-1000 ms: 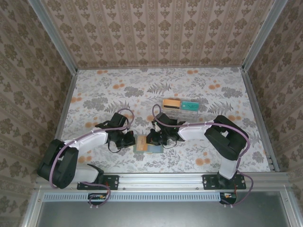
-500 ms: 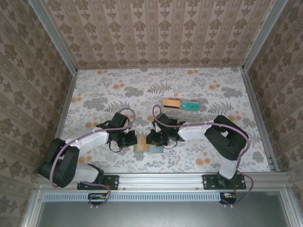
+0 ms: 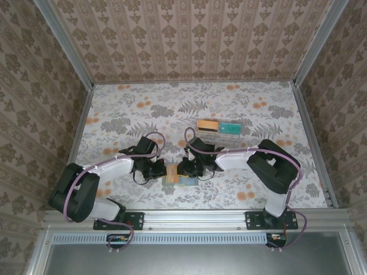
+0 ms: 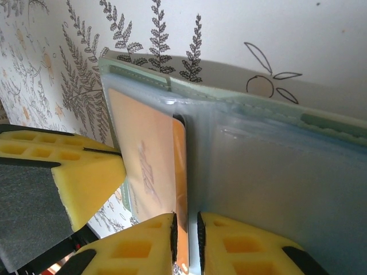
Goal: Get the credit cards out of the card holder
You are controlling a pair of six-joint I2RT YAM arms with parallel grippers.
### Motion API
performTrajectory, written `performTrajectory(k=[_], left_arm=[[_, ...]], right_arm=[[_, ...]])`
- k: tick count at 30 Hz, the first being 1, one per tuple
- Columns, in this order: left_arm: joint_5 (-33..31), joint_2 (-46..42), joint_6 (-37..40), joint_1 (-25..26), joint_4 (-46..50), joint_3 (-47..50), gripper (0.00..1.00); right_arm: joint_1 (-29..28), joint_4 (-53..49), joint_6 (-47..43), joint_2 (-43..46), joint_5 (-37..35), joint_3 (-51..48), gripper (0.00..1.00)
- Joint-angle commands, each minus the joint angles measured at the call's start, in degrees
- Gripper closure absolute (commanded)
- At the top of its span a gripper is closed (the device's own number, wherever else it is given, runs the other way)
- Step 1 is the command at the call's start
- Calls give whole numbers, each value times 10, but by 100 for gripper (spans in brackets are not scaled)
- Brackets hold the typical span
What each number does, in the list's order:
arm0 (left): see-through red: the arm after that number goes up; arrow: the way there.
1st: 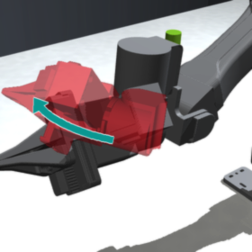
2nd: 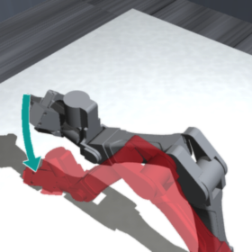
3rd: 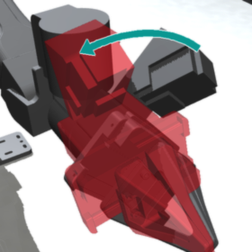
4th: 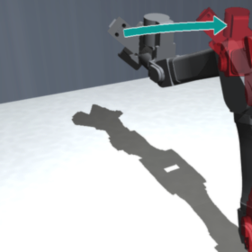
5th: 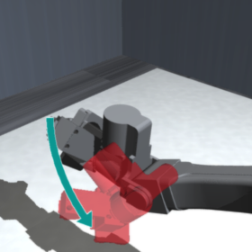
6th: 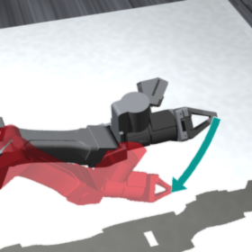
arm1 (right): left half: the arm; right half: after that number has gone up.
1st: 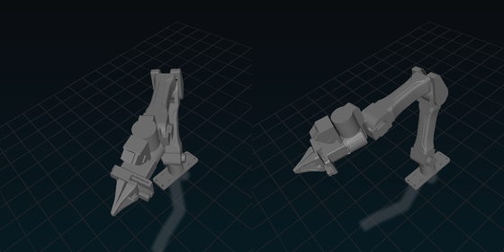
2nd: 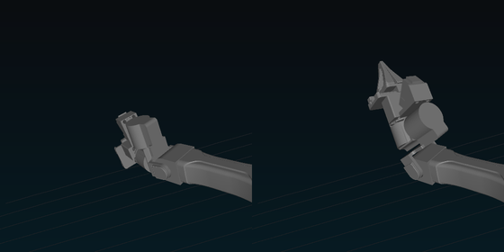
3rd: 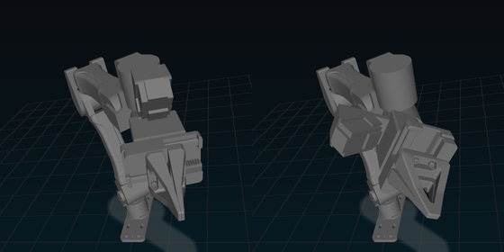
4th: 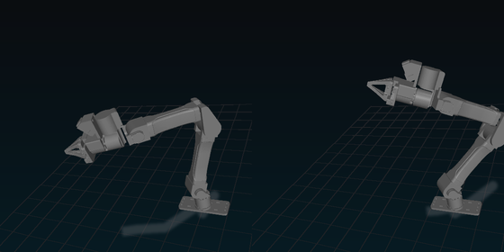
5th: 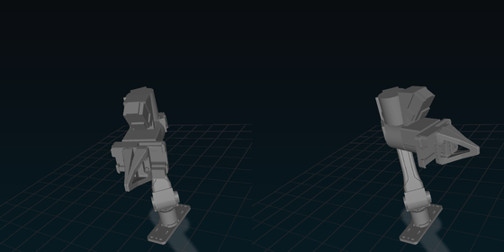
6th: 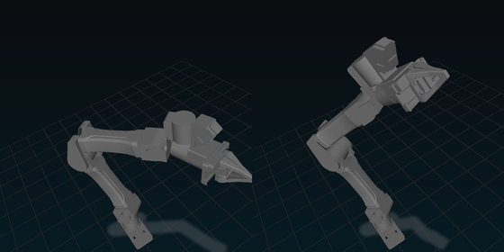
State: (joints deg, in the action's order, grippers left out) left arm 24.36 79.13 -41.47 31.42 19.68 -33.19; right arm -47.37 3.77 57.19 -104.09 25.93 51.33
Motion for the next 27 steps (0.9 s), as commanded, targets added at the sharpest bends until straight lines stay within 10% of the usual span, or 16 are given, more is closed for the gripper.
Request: performTrajectory(k=[1, 6, 23, 27], left_arm=[[-17, 19, -3, 3, 24, 3, 100], [-18, 19, -3, 3, 24, 2, 100], [-24, 19, 0, 2, 31, 1, 100], [-21, 22, 2, 2, 29, -1, 100]], right_arm=[[0, 5, 1, -15, 11, 4, 84], [-1, 8, 1, -14, 14, 7, 100], [11, 7, -3, 29, 3, -29, 100], [9, 17, 1, 13, 9, -22, 80]])
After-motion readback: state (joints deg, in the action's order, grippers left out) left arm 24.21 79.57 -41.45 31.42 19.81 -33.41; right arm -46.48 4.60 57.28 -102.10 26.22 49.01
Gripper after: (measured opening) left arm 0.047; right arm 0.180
